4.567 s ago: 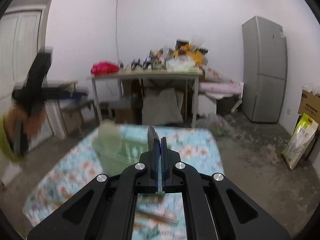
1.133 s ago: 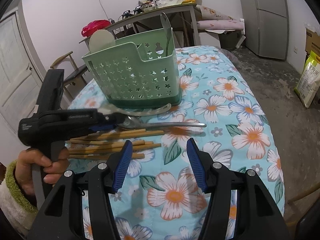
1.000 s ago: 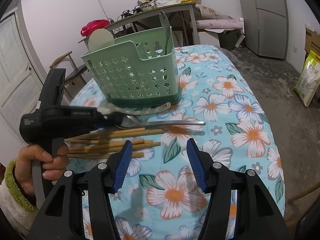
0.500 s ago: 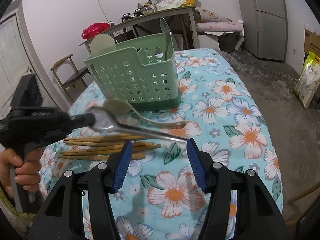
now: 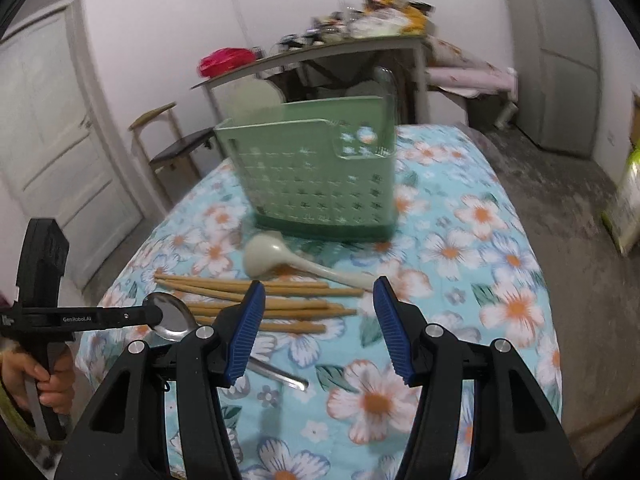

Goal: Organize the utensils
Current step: 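Grasp another metal spoon with the left gripper while right reaches toward the second ceramic spoon, then grasp the white ceramic spoon with the right gripper and lift it while left holds the metal spoon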

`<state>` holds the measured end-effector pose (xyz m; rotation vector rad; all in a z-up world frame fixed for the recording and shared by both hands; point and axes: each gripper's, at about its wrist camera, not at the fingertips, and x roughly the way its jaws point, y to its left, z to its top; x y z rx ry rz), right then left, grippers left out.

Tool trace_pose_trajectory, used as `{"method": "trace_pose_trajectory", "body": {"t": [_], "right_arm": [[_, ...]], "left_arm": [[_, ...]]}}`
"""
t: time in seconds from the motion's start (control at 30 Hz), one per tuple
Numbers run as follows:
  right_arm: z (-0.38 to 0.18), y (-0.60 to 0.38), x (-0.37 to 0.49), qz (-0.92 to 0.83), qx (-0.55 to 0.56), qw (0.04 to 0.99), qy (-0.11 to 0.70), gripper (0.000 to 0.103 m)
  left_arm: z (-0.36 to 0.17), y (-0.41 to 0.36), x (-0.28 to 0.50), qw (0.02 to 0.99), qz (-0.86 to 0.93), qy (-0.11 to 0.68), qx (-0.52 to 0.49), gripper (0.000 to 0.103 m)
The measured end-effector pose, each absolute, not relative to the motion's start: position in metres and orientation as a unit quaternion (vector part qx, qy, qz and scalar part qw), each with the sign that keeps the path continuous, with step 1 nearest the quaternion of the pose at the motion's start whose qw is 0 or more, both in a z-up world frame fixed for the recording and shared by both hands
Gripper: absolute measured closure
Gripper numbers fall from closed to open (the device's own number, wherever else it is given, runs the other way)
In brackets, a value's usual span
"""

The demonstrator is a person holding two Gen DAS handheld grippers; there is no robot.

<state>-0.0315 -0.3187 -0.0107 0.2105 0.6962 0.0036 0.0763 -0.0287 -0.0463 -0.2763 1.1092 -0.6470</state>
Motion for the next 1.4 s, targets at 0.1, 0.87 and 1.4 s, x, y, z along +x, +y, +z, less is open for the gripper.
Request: {"method": "trace_pose_trajectory", "body": {"t": [0.1, 0.87, 1.4], "right_arm": [[-0.007, -0.303, -0.016, 0.023, 0.036, 0.941, 0.335, 0.048], [-0.062, -0.231, 0.07, 0.128, -0.304, 0.856, 0.399, 0.054], [-0.056, -0.228, 0.095, 0.095, -0.314, 0.866, 0.378, 0.061]], "left_arm": [[-0.047, -0.025, 0.074, 0.797, -0.3, 0.512, -0.11, 0.1], [-0.053, -0.022, 0.07, 0.793, -0.328, 0.508, -0.075, 0.099], [-0.056, -0.019, 0.077, 0.789, -0.333, 0.508, -0.087, 0.099]]}}
